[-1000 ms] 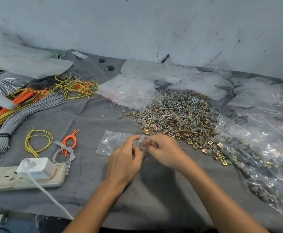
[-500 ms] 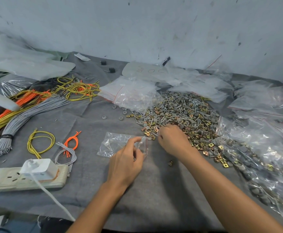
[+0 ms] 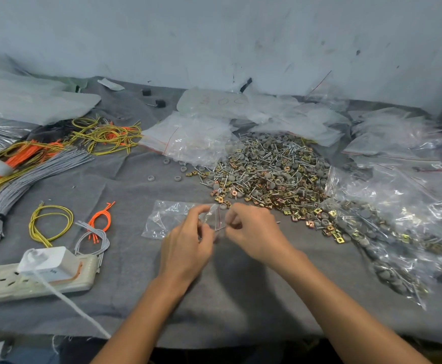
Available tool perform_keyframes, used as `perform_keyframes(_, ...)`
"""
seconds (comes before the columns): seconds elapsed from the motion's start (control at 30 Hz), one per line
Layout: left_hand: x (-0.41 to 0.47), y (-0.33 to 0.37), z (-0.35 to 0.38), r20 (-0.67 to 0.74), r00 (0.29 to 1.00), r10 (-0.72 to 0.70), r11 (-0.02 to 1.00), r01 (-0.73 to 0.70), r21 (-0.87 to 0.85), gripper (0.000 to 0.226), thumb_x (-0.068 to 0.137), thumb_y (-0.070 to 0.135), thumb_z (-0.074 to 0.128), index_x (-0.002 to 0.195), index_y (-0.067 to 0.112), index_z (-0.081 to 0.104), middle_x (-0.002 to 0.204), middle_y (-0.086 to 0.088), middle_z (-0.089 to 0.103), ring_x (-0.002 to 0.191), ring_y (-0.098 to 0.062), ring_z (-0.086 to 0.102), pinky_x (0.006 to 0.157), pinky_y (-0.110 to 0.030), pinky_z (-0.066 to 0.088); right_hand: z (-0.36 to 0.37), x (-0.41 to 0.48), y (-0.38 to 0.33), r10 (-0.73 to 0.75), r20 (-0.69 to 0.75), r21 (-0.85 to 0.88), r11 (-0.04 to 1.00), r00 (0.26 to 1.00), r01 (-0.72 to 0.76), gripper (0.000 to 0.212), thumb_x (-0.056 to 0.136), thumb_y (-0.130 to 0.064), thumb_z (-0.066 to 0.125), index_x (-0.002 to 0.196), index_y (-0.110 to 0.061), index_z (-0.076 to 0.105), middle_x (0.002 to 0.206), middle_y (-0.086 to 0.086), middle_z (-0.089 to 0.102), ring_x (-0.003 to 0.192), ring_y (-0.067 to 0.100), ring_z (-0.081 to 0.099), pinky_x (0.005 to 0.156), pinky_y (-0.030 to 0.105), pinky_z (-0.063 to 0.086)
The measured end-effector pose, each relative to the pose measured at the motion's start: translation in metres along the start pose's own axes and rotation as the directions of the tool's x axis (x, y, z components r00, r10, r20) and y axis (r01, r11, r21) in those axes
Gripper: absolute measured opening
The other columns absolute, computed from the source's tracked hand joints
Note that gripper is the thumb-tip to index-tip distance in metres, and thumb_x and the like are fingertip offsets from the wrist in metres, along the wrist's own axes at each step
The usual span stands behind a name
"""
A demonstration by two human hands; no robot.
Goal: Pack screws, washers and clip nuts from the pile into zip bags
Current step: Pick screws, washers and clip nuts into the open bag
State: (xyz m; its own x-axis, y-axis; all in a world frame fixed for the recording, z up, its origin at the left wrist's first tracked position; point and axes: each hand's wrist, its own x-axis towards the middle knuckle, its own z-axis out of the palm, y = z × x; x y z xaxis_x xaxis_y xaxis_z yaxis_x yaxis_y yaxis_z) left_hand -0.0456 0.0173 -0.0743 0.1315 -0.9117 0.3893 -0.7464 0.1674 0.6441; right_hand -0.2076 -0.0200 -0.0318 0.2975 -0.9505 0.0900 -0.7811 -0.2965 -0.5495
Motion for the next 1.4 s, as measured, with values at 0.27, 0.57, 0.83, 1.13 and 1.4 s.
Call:
perform_keyframes(0.27, -0.001, 0.0, -0.002, -0.008, 1.0, -0.003, 1.0, 0.003, -0.029, 0.038, 0.088, 0.031, 0.045, 0.123, 0.044, 0.047, 0.067, 0.026, 0.052, 0.074, -0.018, 0.06, 0.06, -0.033, 0.038, 0.026, 0.01, -0.012, -0.079, -0.051, -0.03, 0.997, 0.996, 0.077, 0.008, 0.091, -0.035, 0.067, 0.097, -0.03, 0.067, 0.085, -0.014, 0.061, 0.083, 0.012, 0.059, 0.068, 0.03, 0.041)
perform_keyframes(0.57, 0.0, -0.002, 0.0, -0.023, 1.0, -0.009, 1.0, 0.008, -0.018, 0.038, 0.093, 0.022, 0.054, 0.125, 0.042, 0.049, 0.07, 0.022, 0.053, 0.077, -0.02, 0.062, 0.06, -0.034, 0.04, 0.02, 0.011, -0.005, -0.15, 0.022, 0.023, 0.988, 0.988, 0.15, 0.018, 0.093, -0.034, 0.064, 0.109, -0.032, 0.072, 0.079, -0.008, 0.067, 0.082, 0.018, 0.062, 0.072, 0.033, 0.048)
perform_keyframes(0.83, 0.0, 0.001, -0.001, -0.037, 0.999, -0.01, 1.0, 0.009, -0.028, 0.043, 0.092, 0.013, 0.06, 0.122, 0.042, 0.051, 0.061, 0.015, 0.05, 0.059, -0.011, 0.05, 0.054, -0.034, 0.037, -0.027, 0.042, 0.039, -0.016, -0.078, -0.116, 0.993, 0.997, 0.007, 0.009, 0.095, -0.028, 0.063, 0.102, -0.029, 0.068, 0.089, -0.018, 0.064, 0.085, 0.008, 0.062, 0.071, 0.028, 0.05)
perform_keyframes(1.13, 0.001, 0.005, -0.004, -0.008, 1.0, 0.006, 1.0, -0.006, -0.01, 0.039, 0.093, 0.013, 0.059, 0.124, 0.036, 0.055, 0.058, 0.015, 0.046, 0.056, -0.012, 0.047, 0.052, -0.033, 0.034, -0.053, 0.103, 0.104, 0.374, 0.09, -0.447, 0.843, 0.923, -0.299, 0.069, 0.099, -0.07, 0.024, 0.157, -0.033, 0.023, 0.167, 0.006, 0.02, 0.153, 0.035, 0.017, 0.12, 0.061, 0.013)
perform_keyframes(1.4, 0.001, 0.006, -0.006, 0.009, 1.0, -0.013, 1.0, 0.013, -0.003, 0.037, 0.094, 0.014, 0.058, 0.125, 0.035, 0.055, 0.058, 0.015, 0.045, 0.056, -0.01, 0.047, 0.054, -0.034, 0.034, -0.011, 0.035, 0.073, 0.101, 0.056, -0.514, 0.856, 0.993, -0.058, 0.062, 0.098, -0.064, 0.008, 0.151, -0.037, 0.028, 0.153, 0.001, 0.044, 0.14, 0.024, 0.041, 0.117, 0.053, 0.023)
